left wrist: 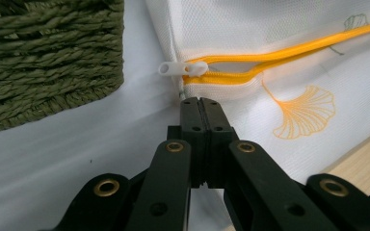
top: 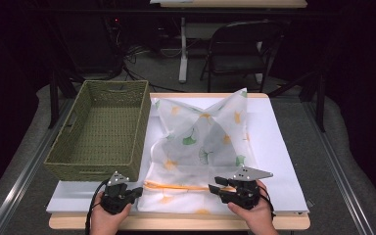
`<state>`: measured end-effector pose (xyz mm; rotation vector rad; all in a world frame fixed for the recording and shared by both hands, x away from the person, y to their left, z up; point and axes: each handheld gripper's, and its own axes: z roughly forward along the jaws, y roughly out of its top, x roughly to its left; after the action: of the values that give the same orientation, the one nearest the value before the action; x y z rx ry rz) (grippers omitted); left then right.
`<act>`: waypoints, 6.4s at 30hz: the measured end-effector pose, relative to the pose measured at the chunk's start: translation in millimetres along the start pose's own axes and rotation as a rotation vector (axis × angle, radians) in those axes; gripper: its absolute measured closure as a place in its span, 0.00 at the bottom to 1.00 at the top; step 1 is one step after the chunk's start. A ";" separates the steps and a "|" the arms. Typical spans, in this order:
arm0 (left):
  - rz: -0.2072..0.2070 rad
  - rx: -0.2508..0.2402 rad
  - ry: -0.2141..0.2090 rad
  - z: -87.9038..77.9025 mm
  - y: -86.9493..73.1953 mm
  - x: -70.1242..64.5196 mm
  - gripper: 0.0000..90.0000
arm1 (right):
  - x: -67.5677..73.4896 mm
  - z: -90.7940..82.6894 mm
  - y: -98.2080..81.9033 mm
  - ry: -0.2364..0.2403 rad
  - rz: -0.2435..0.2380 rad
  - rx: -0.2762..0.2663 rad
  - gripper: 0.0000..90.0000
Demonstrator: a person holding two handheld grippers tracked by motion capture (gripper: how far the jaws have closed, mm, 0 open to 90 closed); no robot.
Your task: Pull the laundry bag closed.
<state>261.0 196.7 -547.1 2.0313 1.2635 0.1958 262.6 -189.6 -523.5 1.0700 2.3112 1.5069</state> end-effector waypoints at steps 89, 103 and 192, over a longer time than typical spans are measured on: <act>0.068 -0.013 -0.205 33.9 14.8 -43.8 1.00 | 59.3 130.8 42.7 0.075 -0.095 0.168 1.00; 0.057 -0.013 -0.187 26.4 11.4 -36.7 1.00 | 51.5 122.7 31.8 0.135 0.007 0.168 1.00; 0.065 -0.057 -0.083 17.8 14.6 -22.5 0.94 | 65.1 143.8 45.3 0.191 0.019 0.177 1.00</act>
<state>268.6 165.5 -545.3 2.0117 1.1299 0.1739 309.6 -32.8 -537.6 1.0312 2.6143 1.4936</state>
